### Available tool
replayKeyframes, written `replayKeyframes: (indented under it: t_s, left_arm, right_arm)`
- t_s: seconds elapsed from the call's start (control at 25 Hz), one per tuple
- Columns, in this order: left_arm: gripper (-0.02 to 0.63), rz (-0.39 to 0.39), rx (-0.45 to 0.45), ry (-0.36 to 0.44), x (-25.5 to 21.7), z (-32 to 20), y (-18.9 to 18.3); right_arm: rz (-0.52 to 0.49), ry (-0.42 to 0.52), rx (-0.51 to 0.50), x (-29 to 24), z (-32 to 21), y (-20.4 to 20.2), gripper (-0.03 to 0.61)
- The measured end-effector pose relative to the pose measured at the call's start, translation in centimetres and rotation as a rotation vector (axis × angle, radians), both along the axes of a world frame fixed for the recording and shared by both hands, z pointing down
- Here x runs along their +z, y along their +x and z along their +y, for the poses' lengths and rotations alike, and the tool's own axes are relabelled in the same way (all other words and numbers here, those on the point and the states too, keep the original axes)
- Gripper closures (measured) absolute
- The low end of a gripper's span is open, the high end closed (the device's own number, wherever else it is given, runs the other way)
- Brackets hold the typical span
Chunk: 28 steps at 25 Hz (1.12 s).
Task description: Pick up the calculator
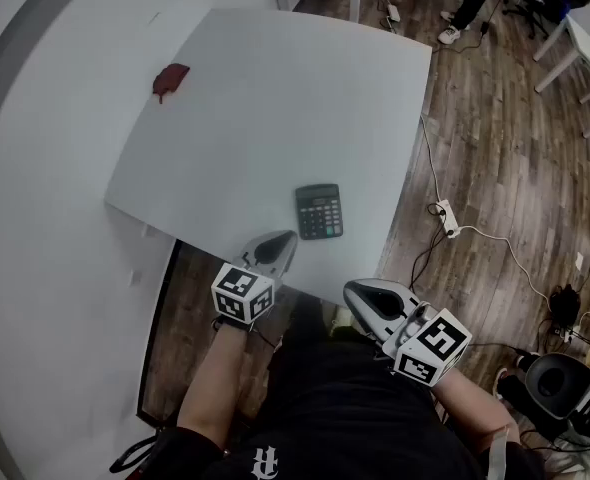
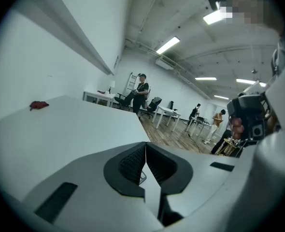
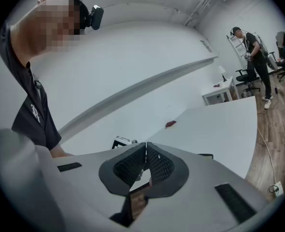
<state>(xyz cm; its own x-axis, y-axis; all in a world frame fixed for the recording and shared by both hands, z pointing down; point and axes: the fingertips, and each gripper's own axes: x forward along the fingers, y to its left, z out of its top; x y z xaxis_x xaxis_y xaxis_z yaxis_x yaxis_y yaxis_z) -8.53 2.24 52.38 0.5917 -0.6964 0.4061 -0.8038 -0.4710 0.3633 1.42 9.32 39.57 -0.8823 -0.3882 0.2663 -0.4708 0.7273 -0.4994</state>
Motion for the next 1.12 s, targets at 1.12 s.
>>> replayKeyframes:
  t_s: [1.12]
  left_arm:
    - [0.499, -0.002, 0.648, -0.232, 17.3, -13.8, 0.9]
  right_arm:
    - [0.151, -0.221, 0.161, 6.5, -15.0, -4.5, 0.563]
